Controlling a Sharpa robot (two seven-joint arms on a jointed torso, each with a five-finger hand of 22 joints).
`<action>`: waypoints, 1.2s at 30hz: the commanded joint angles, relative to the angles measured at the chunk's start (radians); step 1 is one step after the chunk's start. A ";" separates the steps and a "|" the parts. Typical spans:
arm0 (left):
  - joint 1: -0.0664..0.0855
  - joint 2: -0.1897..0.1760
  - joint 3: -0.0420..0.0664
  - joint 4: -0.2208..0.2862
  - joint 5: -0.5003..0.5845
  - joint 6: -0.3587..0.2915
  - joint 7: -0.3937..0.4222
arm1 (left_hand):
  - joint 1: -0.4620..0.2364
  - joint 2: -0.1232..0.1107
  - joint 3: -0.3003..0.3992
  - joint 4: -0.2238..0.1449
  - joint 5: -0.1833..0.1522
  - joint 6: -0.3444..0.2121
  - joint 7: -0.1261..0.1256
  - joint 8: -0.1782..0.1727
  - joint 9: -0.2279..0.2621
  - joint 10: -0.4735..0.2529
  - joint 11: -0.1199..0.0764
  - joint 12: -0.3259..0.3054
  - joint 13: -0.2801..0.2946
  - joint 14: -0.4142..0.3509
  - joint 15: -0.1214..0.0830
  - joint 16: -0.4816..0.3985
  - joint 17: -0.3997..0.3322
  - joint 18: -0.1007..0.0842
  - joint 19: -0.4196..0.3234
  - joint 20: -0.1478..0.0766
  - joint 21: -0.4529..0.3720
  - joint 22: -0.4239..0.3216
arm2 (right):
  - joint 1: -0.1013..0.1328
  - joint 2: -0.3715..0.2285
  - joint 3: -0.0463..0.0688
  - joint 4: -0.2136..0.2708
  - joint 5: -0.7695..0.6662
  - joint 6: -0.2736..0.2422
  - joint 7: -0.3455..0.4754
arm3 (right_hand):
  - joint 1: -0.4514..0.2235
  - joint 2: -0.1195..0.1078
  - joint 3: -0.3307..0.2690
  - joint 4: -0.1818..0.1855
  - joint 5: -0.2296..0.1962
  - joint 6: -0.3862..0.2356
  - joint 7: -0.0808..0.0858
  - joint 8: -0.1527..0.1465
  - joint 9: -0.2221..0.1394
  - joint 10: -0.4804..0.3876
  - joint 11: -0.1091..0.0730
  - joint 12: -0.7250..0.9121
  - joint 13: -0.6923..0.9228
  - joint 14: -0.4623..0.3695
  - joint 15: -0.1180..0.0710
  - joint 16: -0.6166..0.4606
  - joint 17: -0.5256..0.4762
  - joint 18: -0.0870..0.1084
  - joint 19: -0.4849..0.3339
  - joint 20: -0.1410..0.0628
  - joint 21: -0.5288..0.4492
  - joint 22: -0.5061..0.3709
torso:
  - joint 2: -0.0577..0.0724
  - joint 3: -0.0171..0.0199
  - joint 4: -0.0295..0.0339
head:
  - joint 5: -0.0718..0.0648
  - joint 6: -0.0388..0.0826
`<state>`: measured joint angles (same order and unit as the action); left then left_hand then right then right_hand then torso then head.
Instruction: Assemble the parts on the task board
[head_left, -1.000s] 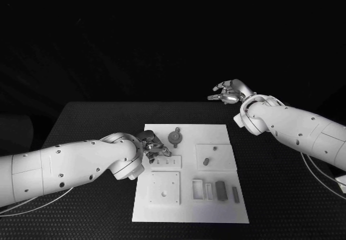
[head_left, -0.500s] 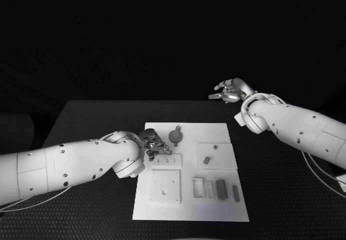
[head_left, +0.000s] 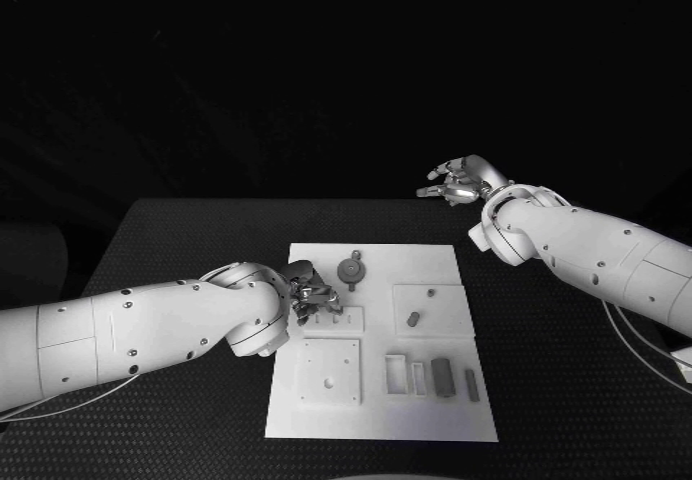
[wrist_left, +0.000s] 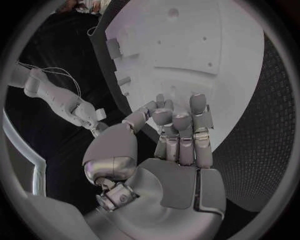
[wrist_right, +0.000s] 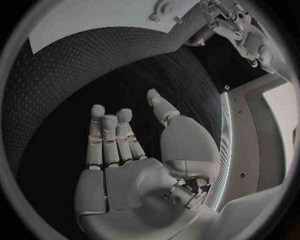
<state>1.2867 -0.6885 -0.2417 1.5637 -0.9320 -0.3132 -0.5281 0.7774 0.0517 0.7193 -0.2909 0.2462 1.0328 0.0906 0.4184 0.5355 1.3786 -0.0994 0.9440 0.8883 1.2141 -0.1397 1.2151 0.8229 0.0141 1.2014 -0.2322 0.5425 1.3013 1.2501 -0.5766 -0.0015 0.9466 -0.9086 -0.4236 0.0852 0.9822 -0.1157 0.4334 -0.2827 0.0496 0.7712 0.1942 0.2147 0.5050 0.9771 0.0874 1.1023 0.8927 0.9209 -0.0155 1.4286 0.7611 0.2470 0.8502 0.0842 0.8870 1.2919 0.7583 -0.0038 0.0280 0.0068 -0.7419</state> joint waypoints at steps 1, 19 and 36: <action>-0.001 0.002 0.000 0.002 -0.039 0.041 -0.005 | 0.002 0.011 0.009 0.000 0.006 0.175 -0.096 0.005 0.081 -0.011 -0.016 0.005 -0.002 -0.011 -0.002 0.006 -0.003 0.013 0.015 -0.005 -0.002 0.002 | 0.001 0.002 0.000 0.001 0.000 0.016 0.003 | -0.003 0.010 -0.007 -0.001 0.001 0.010 0.000 0.004 0.000 -0.150 -0.003 0.007 -0.001 0.000 -0.006 0.005 -0.001 0.013 0.001 0.006 0.001 0.002 | 0.000 -0.0001 0.0005 | 0.001 -0.001; -0.010 0.007 0.000 0.000 -0.189 0.079 -0.013 | -0.005 0.016 0.024 -0.001 0.017 0.179 -0.099 0.008 0.089 -0.007 -0.019 0.012 -0.009 -0.012 -0.003 0.028 -0.028 0.015 0.020 -0.006 0.001 0.012 | 0.001 0.005 0.000 -0.001 0.000 0.020 0.003 | -0.003 0.011 -0.008 -0.001 0.000 0.010 0.000 0.004 0.000 -0.151 -0.003 0.008 -0.003 -0.001 -0.006 0.006 -0.002 0.013 0.001 0.008 0.001 0.002 | 0.000 0.0010 -0.0001 | 0.001 -0.005; -0.029 0.019 0.001 -0.020 -0.202 0.099 -0.013 | -0.038 0.029 0.035 -0.002 0.029 0.186 -0.103 0.014 0.101 -0.003 -0.023 0.021 -0.017 -0.013 -0.004 0.051 -0.057 0.016 0.023 -0.007 0.002 0.021 | 0.001 0.005 0.000 0.002 0.000 0.023 0.002 | -0.004 0.011 -0.009 -0.001 0.000 0.010 0.000 0.004 0.000 -0.152 -0.003 0.008 -0.005 -0.002 -0.006 0.006 -0.004 0.014 0.000 0.009 0.001 0.002 | 0.000 -0.0003 0.0003 | -0.003 -0.009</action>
<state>1.2583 -0.6718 -0.2409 1.5437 -1.1131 -0.2327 -0.5415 0.7451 0.0778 0.7400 -0.3025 0.2719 1.0327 0.0905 0.4212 0.5355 1.3853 -0.1063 0.9586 0.8722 1.2076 -0.1391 1.2616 0.7670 0.0141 1.2120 -0.2324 0.5426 1.3079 1.2502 -0.5722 -0.0015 0.9466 -0.9083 -0.4138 0.0831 0.9783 -0.1118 0.4307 -0.2855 0.0496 0.7712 0.1942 0.2147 0.5050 0.9770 0.0874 1.1062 0.8890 0.9198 -0.0133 1.4286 0.7584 0.2470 0.8503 0.0841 0.8870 1.2926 0.7588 -0.0034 0.0275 0.0046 -0.7503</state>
